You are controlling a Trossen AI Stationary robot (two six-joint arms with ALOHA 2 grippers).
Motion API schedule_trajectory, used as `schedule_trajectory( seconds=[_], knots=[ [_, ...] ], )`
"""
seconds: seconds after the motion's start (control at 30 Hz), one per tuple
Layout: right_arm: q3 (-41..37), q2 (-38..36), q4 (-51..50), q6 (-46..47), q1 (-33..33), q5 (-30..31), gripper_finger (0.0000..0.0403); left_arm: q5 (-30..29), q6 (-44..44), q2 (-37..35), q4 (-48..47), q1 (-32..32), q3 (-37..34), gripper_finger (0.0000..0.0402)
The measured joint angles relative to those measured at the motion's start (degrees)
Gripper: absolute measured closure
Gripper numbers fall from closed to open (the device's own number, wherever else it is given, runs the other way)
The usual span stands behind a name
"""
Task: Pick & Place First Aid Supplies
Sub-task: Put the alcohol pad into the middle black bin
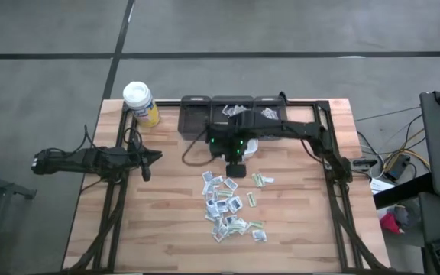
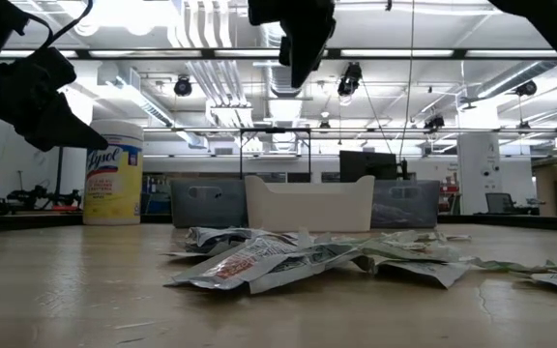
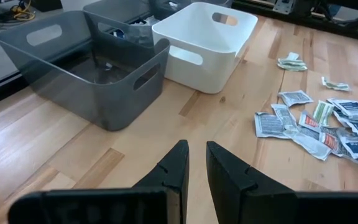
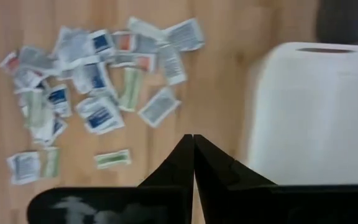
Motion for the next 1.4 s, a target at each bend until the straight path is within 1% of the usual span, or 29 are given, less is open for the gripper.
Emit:
schedule_trajectory(
  seconds=[0.13,0.4,0.57,0.67,0.77,0.97,1.07,1.2,1.4],
  knots=[
    [-2.89,0.00,0.34,2.15,3.47,-5.14,0.0394,0.00,0.00,-0.02,0.02,0.00,0.00,0.0349],
    [-14.15,0.00,6.96,6.29,10.68,-5.81,0.0394,0.00,0.00,-0.01,0.16,0.00,0.00,0.0349],
    [-21.38,-0.27,14.15,9.14,13.80,-9.28,0.0394,0.00,-0.02,-0.02,1.33,0.00,-0.02,0.0349],
    [-25.05,-0.98,19.59,12.42,14.41,-11.02,0.0394,0.00,0.00,-0.01,1.58,-0.01,-0.02,0.0349],
    [-28.67,-2.83,24.18,15.90,14.48,-11.29,0.0394,-0.01,-0.01,-0.01,1.70,0.00,-0.02,0.0349],
    [-34.28,-5.81,27.06,20.55,14.52,-11.67,0.0394,0.00,-0.09,-0.01,1.71,0.00,-0.02,0.0349],
    [-35.77,-6.76,28.02,22.16,14.49,-12.11,0.0394,-0.02,-0.11,0.00,1.75,0.00,-0.02,0.0349],
    [-36.74,-6.69,28.54,22.10,14.44,-13.83,0.0394,-0.02,-0.13,0.00,1.99,0.00,-0.02,0.0348],
    [-37.08,-6.69,28.95,21.94,14.04,-13.98,0.0394,-0.02,-0.15,0.00,2.19,0.00,-0.02,0.0349]
  ],
)
